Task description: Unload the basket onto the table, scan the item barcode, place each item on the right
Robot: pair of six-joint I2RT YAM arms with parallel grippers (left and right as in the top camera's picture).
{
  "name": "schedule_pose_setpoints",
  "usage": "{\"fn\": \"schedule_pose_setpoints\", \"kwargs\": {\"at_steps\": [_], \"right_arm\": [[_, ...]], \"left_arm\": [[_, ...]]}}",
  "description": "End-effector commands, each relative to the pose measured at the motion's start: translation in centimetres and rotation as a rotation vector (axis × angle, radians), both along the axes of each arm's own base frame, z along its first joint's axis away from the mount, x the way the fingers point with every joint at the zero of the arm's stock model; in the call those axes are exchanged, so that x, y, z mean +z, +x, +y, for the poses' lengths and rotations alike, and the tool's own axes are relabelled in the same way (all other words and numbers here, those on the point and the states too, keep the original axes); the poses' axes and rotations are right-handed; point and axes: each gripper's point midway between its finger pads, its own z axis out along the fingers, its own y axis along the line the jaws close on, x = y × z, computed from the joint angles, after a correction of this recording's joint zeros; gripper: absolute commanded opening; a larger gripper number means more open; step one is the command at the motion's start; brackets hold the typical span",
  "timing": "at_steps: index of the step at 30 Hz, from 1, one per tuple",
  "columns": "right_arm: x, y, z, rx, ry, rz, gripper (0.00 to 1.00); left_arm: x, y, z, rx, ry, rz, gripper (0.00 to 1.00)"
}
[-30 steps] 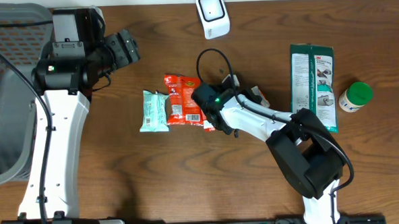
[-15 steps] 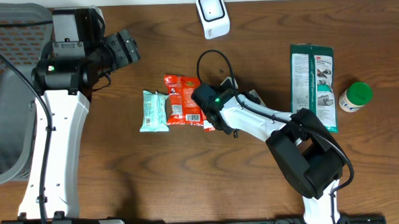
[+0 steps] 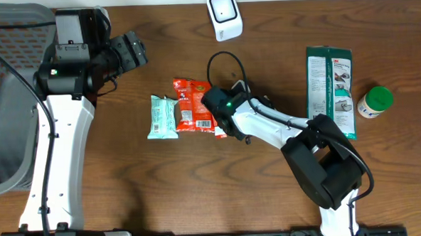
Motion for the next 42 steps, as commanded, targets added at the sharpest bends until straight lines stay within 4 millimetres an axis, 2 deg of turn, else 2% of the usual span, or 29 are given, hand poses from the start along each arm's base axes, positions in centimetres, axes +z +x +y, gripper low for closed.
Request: {"fn": "schedule_pose_setpoints", "kwargs": {"at_steps": [1,4,6,12,15,20,30,35,42], "right_arm": [[2.9,1.2,1.1,-0.021,0.124,-0.061,0.42],[4.8,1.7,1.3,-0.033,0.24,-0.065,0.45],[6.1,1.8,1.4,-0.033,0.362,-0.039,0.5],[7.4,0.8,1.4,-0.042,0.663,0.1,0.54],[6.8,0.3,0.6,-0.077,0.737,0.169,0.52],[4.8,-1.0,0.6,-0.013,0.787,0.302,0.51],[2.9,-0.6,-0.7,-0.021,0.698,0.306,0.52],[1.1,-0.6,-0.9,-0.037,0.674,0.333,0.52],[-0.4,-0.6,-1.1,-0.05,0.656,0.357,0.43]], "left_arm": [[0.4,0.0,0.2,-0.001,0.006,-0.012,0.88],[0.4,0.0,0.2,-0.001,0.007,-0.012,0.88],[0.4,-0.1,0.2,-0.001,0.007,-0.012,0.88],[0.4,0.0,0.2,-0.001,0.007,-0.012,0.88],[0.4,0.0,0.2,-0.001,0.007,-0.012,0.88],[0.4,0.0,0.2,-0.001,0.007,-0.012,0.88],[0.4,0.0,0.2,-0.001,0.006,-0.012,0.88],[0.4,0.0,0.2,-0.001,0.007,-0.012,0.88],[0.4,-0.1,0.2,-0.001,0.007,-0.012,0.88]]}}
